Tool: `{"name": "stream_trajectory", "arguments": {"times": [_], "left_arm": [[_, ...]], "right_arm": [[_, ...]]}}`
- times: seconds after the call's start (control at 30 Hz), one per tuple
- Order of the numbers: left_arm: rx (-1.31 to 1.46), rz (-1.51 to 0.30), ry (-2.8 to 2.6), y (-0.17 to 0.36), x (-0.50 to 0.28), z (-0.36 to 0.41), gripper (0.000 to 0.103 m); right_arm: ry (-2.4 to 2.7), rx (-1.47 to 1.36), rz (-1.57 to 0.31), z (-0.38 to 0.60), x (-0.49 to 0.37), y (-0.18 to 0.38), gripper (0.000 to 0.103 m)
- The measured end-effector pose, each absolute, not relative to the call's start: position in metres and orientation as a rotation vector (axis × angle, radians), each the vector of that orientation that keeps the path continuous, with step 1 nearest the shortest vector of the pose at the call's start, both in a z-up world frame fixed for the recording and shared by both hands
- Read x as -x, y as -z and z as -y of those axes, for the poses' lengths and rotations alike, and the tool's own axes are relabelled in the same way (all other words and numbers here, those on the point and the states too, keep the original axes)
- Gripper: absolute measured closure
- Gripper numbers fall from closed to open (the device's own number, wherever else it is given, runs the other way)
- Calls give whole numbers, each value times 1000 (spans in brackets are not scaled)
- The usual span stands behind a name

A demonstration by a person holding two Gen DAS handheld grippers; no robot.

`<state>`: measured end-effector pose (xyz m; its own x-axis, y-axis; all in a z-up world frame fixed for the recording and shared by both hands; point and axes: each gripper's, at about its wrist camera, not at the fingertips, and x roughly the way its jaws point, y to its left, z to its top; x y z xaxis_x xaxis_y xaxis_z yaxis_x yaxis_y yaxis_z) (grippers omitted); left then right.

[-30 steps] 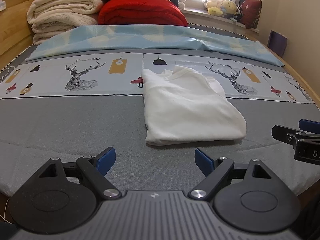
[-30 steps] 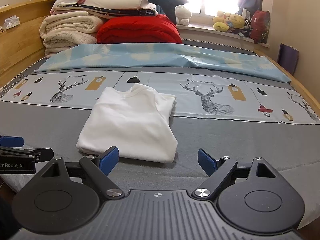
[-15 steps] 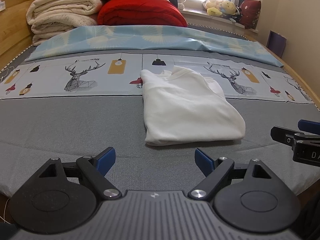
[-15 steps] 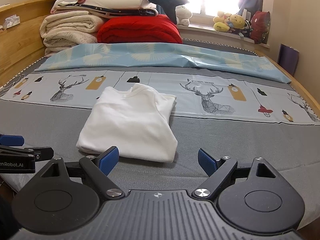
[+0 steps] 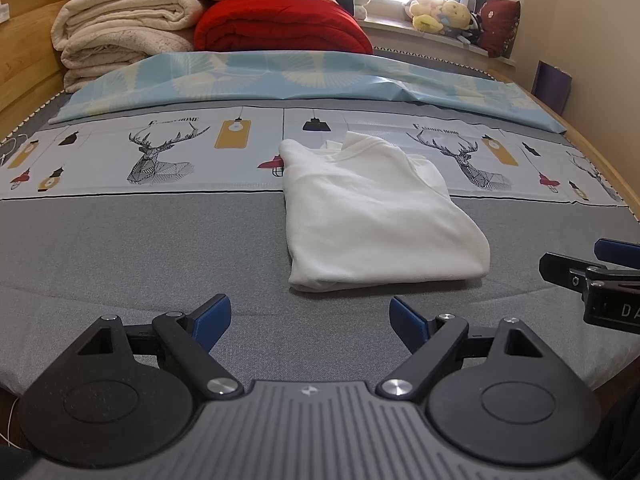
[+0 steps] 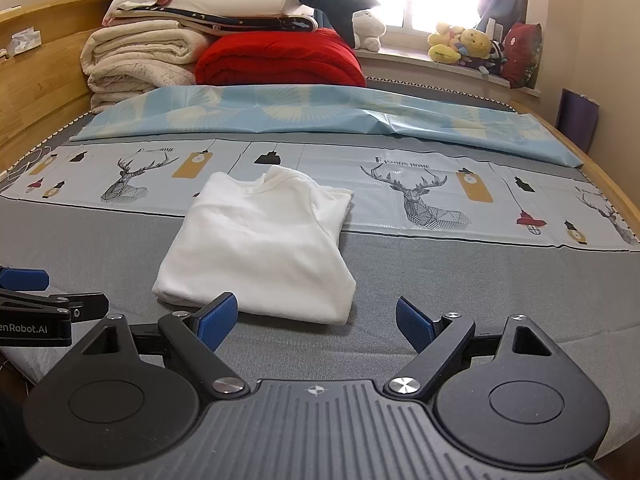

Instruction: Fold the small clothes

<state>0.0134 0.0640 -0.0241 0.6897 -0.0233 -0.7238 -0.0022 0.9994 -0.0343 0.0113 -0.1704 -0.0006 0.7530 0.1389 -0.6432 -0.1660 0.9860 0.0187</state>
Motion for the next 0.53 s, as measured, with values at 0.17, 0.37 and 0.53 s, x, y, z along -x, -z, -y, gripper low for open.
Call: {"name": "stream_trajectory", "arguments": {"times": [0.17, 0.37, 0.53], "left_arm": [[31, -810, 16, 24, -13, -64, 13], [29, -810, 17, 24, -14, -63, 13], [31, -811, 17, 24, -14, -63, 13]], "right_arm": [[-166, 40, -699, 170, -11, 1, 16], [-166, 41, -699, 170, -11, 1, 16], [-165, 41, -699, 170, -11, 0, 16]]}}
